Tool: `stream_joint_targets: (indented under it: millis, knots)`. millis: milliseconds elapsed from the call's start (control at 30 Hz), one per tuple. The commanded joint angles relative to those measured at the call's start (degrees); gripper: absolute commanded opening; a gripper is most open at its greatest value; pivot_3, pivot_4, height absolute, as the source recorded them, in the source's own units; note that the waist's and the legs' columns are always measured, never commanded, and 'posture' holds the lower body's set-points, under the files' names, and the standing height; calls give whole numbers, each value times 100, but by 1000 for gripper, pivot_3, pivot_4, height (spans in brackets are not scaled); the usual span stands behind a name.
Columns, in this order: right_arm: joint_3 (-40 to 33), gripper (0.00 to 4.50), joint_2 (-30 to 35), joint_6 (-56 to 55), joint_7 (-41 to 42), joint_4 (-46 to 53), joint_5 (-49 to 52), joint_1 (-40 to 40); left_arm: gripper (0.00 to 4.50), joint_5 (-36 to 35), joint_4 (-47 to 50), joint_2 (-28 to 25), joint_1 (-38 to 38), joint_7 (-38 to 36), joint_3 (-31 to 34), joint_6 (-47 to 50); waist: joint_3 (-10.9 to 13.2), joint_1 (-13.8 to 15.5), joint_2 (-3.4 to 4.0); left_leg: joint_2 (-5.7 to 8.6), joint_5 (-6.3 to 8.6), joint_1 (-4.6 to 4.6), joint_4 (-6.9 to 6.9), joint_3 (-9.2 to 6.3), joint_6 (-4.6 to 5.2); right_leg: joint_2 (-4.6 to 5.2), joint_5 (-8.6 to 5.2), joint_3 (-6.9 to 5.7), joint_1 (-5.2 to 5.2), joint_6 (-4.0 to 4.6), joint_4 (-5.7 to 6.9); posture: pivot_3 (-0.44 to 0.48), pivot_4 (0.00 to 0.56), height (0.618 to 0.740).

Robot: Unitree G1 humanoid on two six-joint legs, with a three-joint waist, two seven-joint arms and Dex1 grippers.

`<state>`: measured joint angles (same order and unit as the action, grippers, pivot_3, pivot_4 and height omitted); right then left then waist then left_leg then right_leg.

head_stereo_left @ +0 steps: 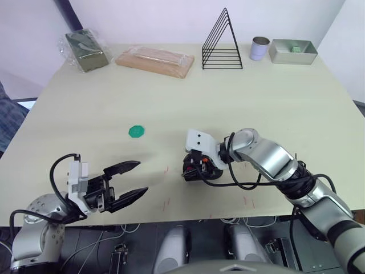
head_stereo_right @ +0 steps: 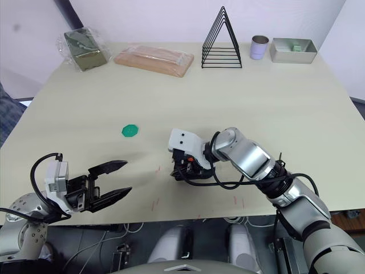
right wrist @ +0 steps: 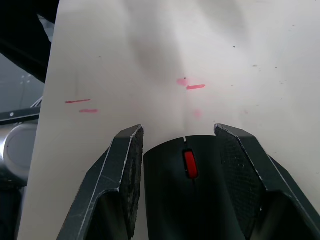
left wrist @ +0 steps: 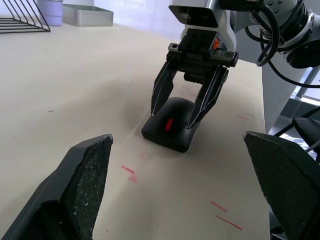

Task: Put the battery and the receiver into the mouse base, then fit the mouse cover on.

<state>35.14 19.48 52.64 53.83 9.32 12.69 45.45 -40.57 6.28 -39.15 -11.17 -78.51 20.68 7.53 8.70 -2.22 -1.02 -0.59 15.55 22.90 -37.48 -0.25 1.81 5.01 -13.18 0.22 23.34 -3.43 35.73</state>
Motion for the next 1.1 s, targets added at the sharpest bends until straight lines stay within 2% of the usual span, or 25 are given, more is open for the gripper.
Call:
stream_joint_targets:
  millis: [33,267,600,733,833,933,1000,1100]
  knots:
    - [-33,2371,-55,-143,-38,17,-37,38,4500,-39,175,-95,20,-12,81,1,0,2,0,0,0,0,0,0,0,0,0,0,0,0,0,0,150,740]
    - [42,2371,-92,-162,-63,-81,-135,34,4500,-22,169,-91,29,-18,70,-12,0,2,0,2,-3,-1,0,-2,-2,-12,5,-3,0,-9,4,0,150,740]
    - [623,2371,88,-190,69,-552,-571,-148,4500,-5,178,-52,53,17,23,-16,-9,17,-4,5,-7,-11,-3,-4,-5,-47,8,-4,-7,-17,12,0,150,740]
    - [542,2371,114,-296,97,-630,-618,-167,4500,0,176,-29,51,36,-3,-36,-14,26,-9,6,-8,-16,-8,-5,-6,-49,10,-6,-15,-21,12,0,150,740]
    - [287,2371,79,-529,46,-593,-590,-178,4500,-1,187,-21,56,58,-21,-37,-13,33,-9,6,-8,-16,-13,-9,-6,-50,10,-7,-16,-22,15,0,150,740]
    - [-644,2371,9,-800,157,-35,12,-299,4500,-6,181,0,70,85,-32,-40,-13,59,-11,6,-9,-14,-14,-14,-8,-53,11,-11,-17,-22,15,0,150,740]
    - [-1151,2371,99,-872,274,339,410,-565,4500,2,178,14,77,91,-54,-51,-13,71,-15,6,-9,-10,-15,-15,-8,-53,11,-12,-16,-22,15,0,150,740]
    - [-1518,2371,260,-1329,293,683,597,-1143,4500,2,178,18,84,100,-80,-49,-13,92,-15,4,-9,-9,-15,-16,-8,-55,11,-12,-16,-23,13,0,150,740]
